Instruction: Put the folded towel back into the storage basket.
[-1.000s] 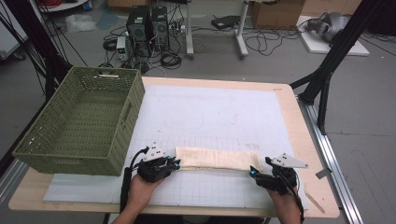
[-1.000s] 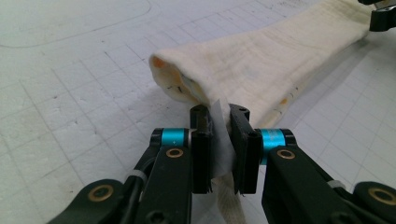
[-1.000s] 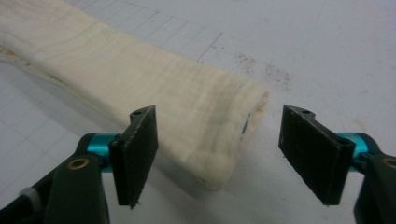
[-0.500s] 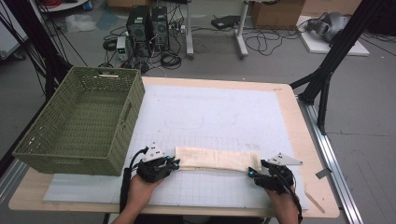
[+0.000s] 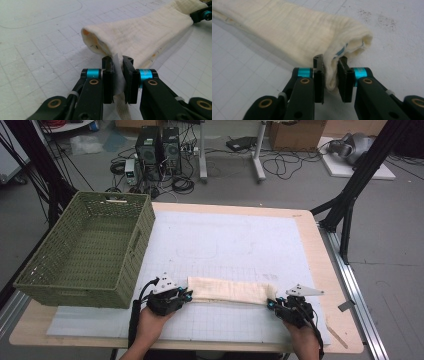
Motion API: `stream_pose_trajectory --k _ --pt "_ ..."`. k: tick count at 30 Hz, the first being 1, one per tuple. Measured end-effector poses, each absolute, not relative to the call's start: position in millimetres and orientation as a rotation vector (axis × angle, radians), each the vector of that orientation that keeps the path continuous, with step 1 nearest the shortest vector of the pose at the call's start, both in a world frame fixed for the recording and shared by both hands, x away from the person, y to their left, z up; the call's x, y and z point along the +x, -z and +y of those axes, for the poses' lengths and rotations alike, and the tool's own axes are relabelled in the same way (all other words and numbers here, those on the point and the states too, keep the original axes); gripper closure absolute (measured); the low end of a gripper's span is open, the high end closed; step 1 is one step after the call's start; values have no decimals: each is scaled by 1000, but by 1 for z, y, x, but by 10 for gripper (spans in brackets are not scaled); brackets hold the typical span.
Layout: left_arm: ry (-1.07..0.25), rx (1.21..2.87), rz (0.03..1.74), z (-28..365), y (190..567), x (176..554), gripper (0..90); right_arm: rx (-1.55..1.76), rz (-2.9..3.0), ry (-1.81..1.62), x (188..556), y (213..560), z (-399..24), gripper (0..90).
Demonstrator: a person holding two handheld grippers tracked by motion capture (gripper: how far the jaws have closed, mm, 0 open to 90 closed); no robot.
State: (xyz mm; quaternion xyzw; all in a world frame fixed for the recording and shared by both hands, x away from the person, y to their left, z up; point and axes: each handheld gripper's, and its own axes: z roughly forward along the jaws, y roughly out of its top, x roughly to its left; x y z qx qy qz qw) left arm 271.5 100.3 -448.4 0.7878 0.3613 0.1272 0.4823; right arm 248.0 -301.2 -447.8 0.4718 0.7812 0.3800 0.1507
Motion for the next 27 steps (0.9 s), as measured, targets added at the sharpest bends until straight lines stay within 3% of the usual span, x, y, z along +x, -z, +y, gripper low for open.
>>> stream_pose_trajectory --k 27 --pt "-328 1844 822 110 436 267 803 1123 2178 -1209 238 433 -309 792"
